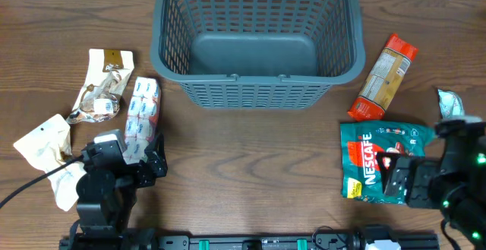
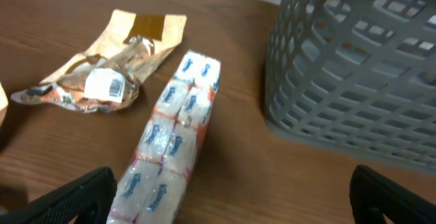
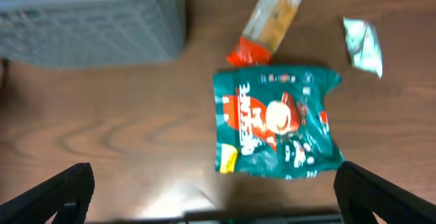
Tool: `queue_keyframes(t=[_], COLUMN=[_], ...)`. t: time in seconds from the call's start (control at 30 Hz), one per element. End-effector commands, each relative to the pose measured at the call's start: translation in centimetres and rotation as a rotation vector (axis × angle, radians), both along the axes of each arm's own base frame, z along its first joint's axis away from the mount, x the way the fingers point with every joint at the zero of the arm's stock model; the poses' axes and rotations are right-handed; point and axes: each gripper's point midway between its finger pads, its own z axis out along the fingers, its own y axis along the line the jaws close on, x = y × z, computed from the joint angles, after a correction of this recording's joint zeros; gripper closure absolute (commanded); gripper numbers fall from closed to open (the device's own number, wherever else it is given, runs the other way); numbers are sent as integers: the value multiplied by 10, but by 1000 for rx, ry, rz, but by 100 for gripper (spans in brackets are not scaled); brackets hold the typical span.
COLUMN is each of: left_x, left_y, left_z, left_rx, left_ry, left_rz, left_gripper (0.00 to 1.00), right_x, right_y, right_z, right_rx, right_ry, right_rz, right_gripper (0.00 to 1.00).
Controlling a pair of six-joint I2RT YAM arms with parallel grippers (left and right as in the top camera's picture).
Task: Pack container
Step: 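Move the right gripper over the green Nescafé pouch and lower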
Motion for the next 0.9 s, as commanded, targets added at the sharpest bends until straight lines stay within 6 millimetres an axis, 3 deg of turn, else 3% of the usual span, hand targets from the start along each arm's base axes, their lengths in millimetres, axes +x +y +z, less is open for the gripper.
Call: queue_keyframes(t=[0.0,0.1,0.3,0.43,0.53,0.6,0.73,0.87], left_x=[1,1,1,2,2,2,3,2], left_y=[-2,-2,-2,-2,-2,-2,-2,-2], left_z=[5,4,5,5,5,5,7,6], left_rx=[-14,-13,-14,-13,-13,-13,-13,-10], left_ry=[4,5,5,5,5,4,-4,-3], left_rz=[-4,-4,-4,-4,-4,-4,-4,-5], left_gripper=[1,1,1,2,1,1,1,1], right_x=[-1,-2,5,4,11,24,53,66], right_y=[-15,-45,-50,-70,-90,-94,-108,-142], right_z=[12,15,11,6,-15,-32,-70,-100], right_rx=[-9,-142,-261,-277,-311,-286,-114,24], right_ry=[-36,-40,15,41,153,234,361,451], right_rz=[-123,-242,-149,-313,-400,-356,-307,-405], right_gripper=[1,1,1,1,1,1,1,1])
